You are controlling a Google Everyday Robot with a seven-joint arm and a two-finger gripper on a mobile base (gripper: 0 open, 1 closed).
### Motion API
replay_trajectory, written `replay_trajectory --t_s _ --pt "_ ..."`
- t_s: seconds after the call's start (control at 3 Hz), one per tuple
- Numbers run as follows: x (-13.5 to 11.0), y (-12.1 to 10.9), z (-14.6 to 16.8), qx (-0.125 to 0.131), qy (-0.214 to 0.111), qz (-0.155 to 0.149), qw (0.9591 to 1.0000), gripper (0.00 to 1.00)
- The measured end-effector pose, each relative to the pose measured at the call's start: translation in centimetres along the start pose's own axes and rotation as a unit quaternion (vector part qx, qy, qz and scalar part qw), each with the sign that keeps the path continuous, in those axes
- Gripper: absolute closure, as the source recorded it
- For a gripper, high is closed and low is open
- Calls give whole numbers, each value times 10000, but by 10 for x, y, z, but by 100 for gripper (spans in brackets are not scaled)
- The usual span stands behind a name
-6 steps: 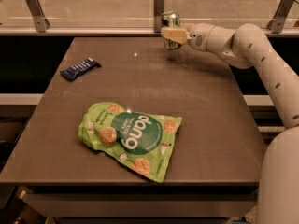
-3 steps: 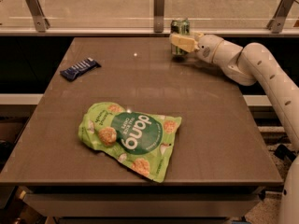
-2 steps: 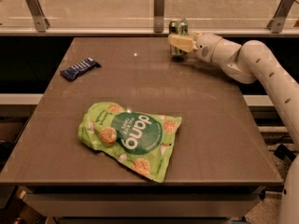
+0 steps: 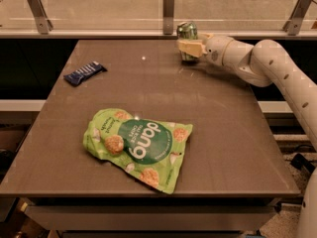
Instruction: Place green can upright
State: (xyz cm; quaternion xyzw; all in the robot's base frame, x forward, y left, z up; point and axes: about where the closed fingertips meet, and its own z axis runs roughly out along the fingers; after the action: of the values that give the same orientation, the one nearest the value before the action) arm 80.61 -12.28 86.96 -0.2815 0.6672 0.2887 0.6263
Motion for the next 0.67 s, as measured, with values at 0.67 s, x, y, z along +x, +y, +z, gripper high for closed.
replay_trajectory --t_s 0.67 --pt "4 -7 -8 157 -69 -76 9998 100"
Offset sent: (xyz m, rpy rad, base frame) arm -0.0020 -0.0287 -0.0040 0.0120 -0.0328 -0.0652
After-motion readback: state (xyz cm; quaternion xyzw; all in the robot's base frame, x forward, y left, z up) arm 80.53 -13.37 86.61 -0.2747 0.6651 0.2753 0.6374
